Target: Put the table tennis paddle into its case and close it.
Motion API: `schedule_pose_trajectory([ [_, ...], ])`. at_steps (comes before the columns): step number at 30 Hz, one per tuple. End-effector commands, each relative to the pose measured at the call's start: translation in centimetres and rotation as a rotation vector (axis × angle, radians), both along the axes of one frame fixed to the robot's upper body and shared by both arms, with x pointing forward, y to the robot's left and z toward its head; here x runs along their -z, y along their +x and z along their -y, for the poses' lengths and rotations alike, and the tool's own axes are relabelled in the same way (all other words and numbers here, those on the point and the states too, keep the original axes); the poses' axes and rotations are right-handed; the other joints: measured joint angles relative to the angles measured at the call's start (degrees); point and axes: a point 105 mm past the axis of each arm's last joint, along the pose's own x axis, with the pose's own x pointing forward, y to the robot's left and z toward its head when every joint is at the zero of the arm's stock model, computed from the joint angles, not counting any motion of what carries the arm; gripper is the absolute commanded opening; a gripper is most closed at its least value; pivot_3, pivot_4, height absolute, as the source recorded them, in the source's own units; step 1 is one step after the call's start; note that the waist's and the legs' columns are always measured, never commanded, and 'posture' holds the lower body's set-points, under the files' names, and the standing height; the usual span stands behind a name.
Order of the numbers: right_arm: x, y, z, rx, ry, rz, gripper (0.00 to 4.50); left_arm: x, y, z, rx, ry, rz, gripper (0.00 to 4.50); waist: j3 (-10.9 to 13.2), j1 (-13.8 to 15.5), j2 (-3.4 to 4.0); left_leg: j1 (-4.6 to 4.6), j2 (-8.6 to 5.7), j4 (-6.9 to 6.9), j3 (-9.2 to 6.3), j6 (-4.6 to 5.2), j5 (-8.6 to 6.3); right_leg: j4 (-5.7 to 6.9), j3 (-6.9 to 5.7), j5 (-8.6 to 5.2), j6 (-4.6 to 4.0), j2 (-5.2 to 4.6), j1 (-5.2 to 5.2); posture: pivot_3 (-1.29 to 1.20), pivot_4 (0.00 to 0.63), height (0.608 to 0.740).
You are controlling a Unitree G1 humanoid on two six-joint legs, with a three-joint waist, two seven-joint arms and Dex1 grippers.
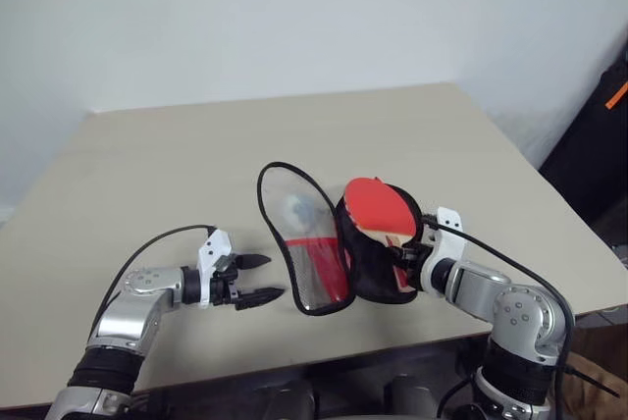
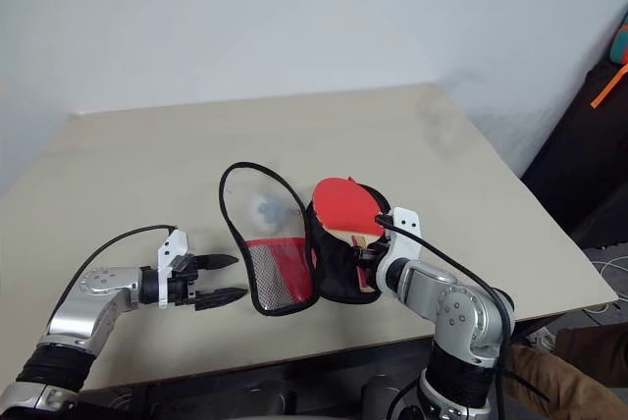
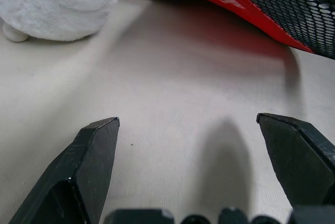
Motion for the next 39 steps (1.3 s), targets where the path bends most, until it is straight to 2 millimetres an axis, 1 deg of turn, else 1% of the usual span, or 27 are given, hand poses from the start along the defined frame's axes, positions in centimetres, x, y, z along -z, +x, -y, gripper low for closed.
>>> schedule_pose_trajectory([
  [1, -0.3, 0.4, 0.2, 0.002, -0.014, 0.021, 1.84, 1.1, 0.3, -0.6, -0.038, 0.045, -0.035, 4.5, 0.0, 0.0, 0.01, 0.0, 0.0, 0.0, 0.0, 0.0, 0.0, 0.0, 0.0, 0.0, -0.01, 0.01, 0.0, 0.0, 0.0, 0.74],
  [2, -0.4, 0.4, 0.2, 0.001, -0.014, 0.022, 2.06, 1.0, 0.3, -0.5, -0.038, 0.044, -0.035, 4.5, 0.0, 0.0, 0.05, 0.0, 0.01, 0.0, -0.01, 0.0, 0.0, 0.0, 0.0, -0.01, -0.01, 0.02, 0.0, 0.0, 0.0, 0.74],
  [5, -0.7, 0.4, 0.0, -0.013, -0.007, 0.034, 3.08, 0.9, 0.3, -0.3, -0.035, 0.041, -0.033, 4.5, 0.0, 0.0, 0.19, -0.04, 0.01, 0.0, 0.0, 0.0, 0.0, 0.0, 0.02, -0.01, -0.01, 0.02, -0.01, 0.0, 0.0, 0.74],
  [8, -0.9, 0.5, 0.2, -0.014, -0.002, 0.048, 4.2, 0.6, 0.1, 0.0, -0.031, 0.038, -0.029, 4.5, 0.0, 0.0, 0.22, -0.05, 0.01, -0.02, -0.01, 0.0, 0.0, 0.0, 0.02, 0.0, 0.0, 0.02, -0.03, 0.0, 0.0, 0.74],
  [9, -1.5, 0.6, 0.4, -0.019, 0.007, 0.073, 4.48, 0.4, 0.0, 0.1, -0.029, 0.037, -0.027, 4.5, 0.0, 0.0, 0.22, -0.06, 0.01, -0.01, 0.0, 0.0, 0.0, 0.0, 0.02, 0.0, 0.0, 0.02, -0.03, 0.0, 0.0, 0.74],
  [12, -3.1, 1.0, 1.4, -0.041, 0.028, 0.153, 4.48, -0.2, -0.1, 0.6, -0.022, 0.033, -0.022, 4.5, 0.0, 0.0, 0.22, -0.09, 0.01, 0.0, 0.0, 0.0, 0.0, -0.02, 0.04, 0.0, 0.0, 0.02, -0.02, 0.0, 0.0, 0.74],
  [15, -4.6, 1.3, 3.5, -0.046, 0.028, 0.232, 4.48, -1.0, 0.2, 1.2, -0.016, 0.02, -0.011, 4.5, 0.0, 0.0, 0.21, -0.13, 0.01, -0.01, 0.01, -0.01, -0.01, -0.06, 0.05, -0.01, 0.0, 0.02, -0.03, 0.0, 0.0, 0.74],
  [17, -6.1, 2.2, 5.4, -0.018, 0.008, 0.319, 4.48, -1.4, 0.5, 1.7, -0.011, 0.012, -0.005, 4.5, 0.0, 0.0, 0.21, -0.14, 0.01, -0.03, 0.01, 0.0, -0.01, -0.07, 0.05, -0.01, 0.0, 0.02, -0.06, 0.0, 0.0, 0.74],
  [19, -7.2, 2.9, 6.5, 0.005, 0.008, 0.372, 4.48, -1.7, 0.7, 2.1, -0.005, 0.008, -0.001, 4.5, 0.0, -0.1, 0.18, -0.15, 0.01, -0.03, 0.04, 0.0, -0.01, -0.08, 0.05, -0.01, -0.01, 0.02, -0.09, 0.0, 0.0, 0.74],
  [20, -8.1, 3.6, 7.3, 0.045, 0.012, 0.412, 4.48, -1.9, 1.0, 2.6, 0.003, -0.001, 0.006, 4.5, 0.0, -0.2, 0.17, -0.15, 0.01, -0.04, 0.03, 0.0, -0.01, -0.08, 0.05, -0.01, -0.01, 0.04, -0.09, 0.0, 0.0, 0.74],
  [22, -9.0, 4.9, 8.8, 0.119, 0.009, 0.461, 4.48, -2.4, 1.8, 3.5, 0.008, -0.02, 0.02, 4.5, 0.0, -0.4, 0.15, -0.16, 0.01, -0.03, 0.03, 0.0, 0.0, -0.08, 0.05, -0.01, -0.01, 0.05, -0.1, 0.0, 0.0, 0.74],
  [24, -8.9, 5.9, 9.7, 0.18, 0.003, 0.464, 4.48, -3.1, 2.6, 5.0, 0.028, -0.041, 0.043, 4.5, 0.1, -0.4, 0.05, -0.17, 0.01, -0.02, 0.03, 0.0, 0.0, -0.08, 0.05, -0.01, 0.0, 0.06, -0.1, 0.0, 0.0, 0.74],
  [27, -7.6, 7.2, 10.7, 0.275, -0.039, 0.454, 4.48, -4.2, 3.6, 8.0, 0.059, -0.064, 0.087, 4.5, 0.1, -0.6, -0.02, -0.21, 0.01, -0.06, 0.02, 0.0, -0.01, -0.11, 0.06, 0.07, 0.11, 0.07, -0.09, 0.0, 0.0, 0.74],
  [29, -7.2, 7.6, 10.9, 0.32, -0.013, 0.445, 4.48, -5.0, 4.1, 10.1, 0.09, -0.094, 0.113, 4.5, 0.1, -0.8, -0.02, -0.23, 0.0, -0.05, 0.06, 0.0, 0.0, -0.14, 0.13, 0.08, 0.12, 0.07, -0.08, 0.0, 0.0, 0.74],
  [30, -7.3, 7.8, 10.9, 0.332, 0.012, 0.456, 4.48, -5.3, 4.4, 11.0, 0.103, -0.099, 0.13, 4.5, 0.1, -1.1, -0.02, -0.24, 0.0, -0.05, 0.06, 0.0, 0.0, -0.15, 0.14, 0.08, 0.12, 0.07, -0.08, 0.0, 0.0, 0.74],
  [32, -7.8, 8.0, 11.0, 0.346, 0.014, 0.495, 4.48, -6.1, 4.8, 13.4, 0.136, -0.125, 0.148, 4.5, 0.1, -1.3, 0.01, -0.24, 0.0, -0.06, 0.05, 0.0, 0.0, -0.13, 0.15, 0.1, 0.11, 0.1, -0.09, 0.0, 0.0, 0.74],
  [34, -8.4, 8.1, 11.1, 0.357, -0.007, 0.538, 4.48, -6.5, 5.0, 14.9, 0.148, -0.146, 0.145, 4.5, 0.1, -1.4, 0.01, -0.24, 0.0, -0.06, 0.05, 0.0, 0.0, -0.13, 0.16, 0.1, 0.11, 0.1, -0.09, 0.0, 0.0, 0.74],
  [36, -9.2, 8.2, 11.3, 0.376, 0.009, 0.575, 4.48, -6.4, 5.0, 15.7, 0.152, -0.145, 0.124, 4.5, 0.1, -1.6, 0.02, -0.22, 0.0, -0.07, 0.04, 0.0, 0.0, -0.14, 0.16, 0.1, 0.11, 0.12, -0.08, 0.0, 0.0, 0.74],
  [37, -9.4, 8.3, 11.6, 0.393, 0.018, 0.583, 4.48, -6.2, 4.9, 15.7, 0.148, -0.14, 0.113, 4.5, 0.1, -1.8, 0.02, -0.19, 0.0, -0.09, 0.05, 0.0, 0.0, -0.13, 0.2, 0.1, 0.11, 0.14, -0.08, 0.0, 0.0, 0.74],
  [39, -9.5, 8.3, 12.5, 0.438, 0.028, 0.594, 4.48, -5.9, 5.0, 15.2, 0.119, -0.132, 0.079, 4.5, 0.1, -2.0, 0.03, -0.13, 0.0, -0.21, 0.06, 0.01, 0.0, -0.13, 0.26, 0.09, 0.1, 0.17, -0.09, 0.0, 0.0, 0.74],
])
